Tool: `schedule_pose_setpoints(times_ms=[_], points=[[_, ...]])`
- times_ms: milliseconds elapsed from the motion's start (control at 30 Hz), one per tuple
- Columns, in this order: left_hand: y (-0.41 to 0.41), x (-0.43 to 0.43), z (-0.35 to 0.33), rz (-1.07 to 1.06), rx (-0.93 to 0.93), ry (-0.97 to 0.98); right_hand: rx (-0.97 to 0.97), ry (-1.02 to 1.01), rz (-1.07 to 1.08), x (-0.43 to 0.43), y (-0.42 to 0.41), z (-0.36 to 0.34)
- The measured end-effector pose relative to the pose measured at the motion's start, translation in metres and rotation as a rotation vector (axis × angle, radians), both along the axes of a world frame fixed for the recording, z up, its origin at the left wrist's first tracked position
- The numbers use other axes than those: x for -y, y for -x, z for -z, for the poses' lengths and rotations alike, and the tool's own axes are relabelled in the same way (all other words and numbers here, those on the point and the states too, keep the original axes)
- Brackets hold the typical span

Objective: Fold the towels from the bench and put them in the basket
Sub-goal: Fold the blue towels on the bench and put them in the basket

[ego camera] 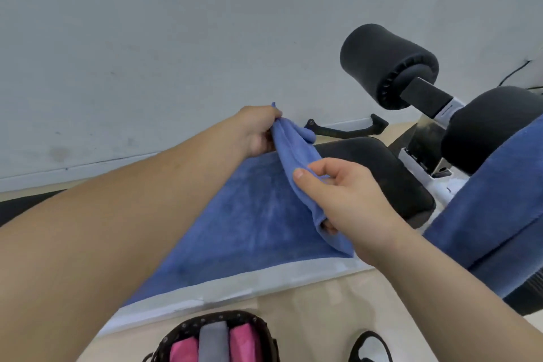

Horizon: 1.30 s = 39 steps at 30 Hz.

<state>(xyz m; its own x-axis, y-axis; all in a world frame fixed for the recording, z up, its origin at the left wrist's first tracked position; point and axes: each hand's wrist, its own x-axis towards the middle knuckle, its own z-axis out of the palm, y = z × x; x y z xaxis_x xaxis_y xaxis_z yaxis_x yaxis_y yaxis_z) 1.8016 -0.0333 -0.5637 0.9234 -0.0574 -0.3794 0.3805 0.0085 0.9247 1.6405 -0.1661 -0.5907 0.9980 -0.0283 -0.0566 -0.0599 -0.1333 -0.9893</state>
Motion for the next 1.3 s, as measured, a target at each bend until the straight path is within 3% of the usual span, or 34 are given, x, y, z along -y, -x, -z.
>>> schedule_pose_setpoints(times_ms=[133,433,600,700,800,867,967,1100,1200,1300], points=[[0.013,-0.069,-0.012,0.022,-0.067,-0.122,-0.038,0.009,-0.130,-0.061,-0.003,-0.005],[0.022,-0.216,0.012,-0.264,0.034,-0.311,-0.082,0.052,-0.353,-0.189,-0.010,0.003],[0.030,-0.267,0.025,-0.274,0.096,-0.464,-0.114,0.047,-0.473,-0.224,-0.011,0.014],[0.043,-0.284,0.039,-0.251,0.032,-0.492,-0.191,0.097,-0.605,-0.231,-0.010,0.019],[0.057,-0.289,0.044,-0.232,0.010,-0.517,-0.240,0.080,-0.554,-0.225,-0.014,0.019],[0.064,-0.288,0.047,-0.230,0.039,-0.562,-0.110,0.243,-0.429,-0.212,-0.021,0.022],[0.075,-0.284,0.058,-0.190,0.053,-0.656,0.141,0.717,-0.222,-0.183,-0.036,0.026],[0.093,-0.279,0.081,-0.209,0.133,-0.703,0.072,1.090,-0.138,-0.143,-0.048,0.032],[0.102,-0.276,0.090,-0.231,0.189,-0.833,0.053,1.189,-0.202,-0.127,-0.050,0.047],[0.100,-0.278,0.090,-0.233,0.230,-0.902,0.122,1.135,-0.208,-0.124,-0.050,0.054]])
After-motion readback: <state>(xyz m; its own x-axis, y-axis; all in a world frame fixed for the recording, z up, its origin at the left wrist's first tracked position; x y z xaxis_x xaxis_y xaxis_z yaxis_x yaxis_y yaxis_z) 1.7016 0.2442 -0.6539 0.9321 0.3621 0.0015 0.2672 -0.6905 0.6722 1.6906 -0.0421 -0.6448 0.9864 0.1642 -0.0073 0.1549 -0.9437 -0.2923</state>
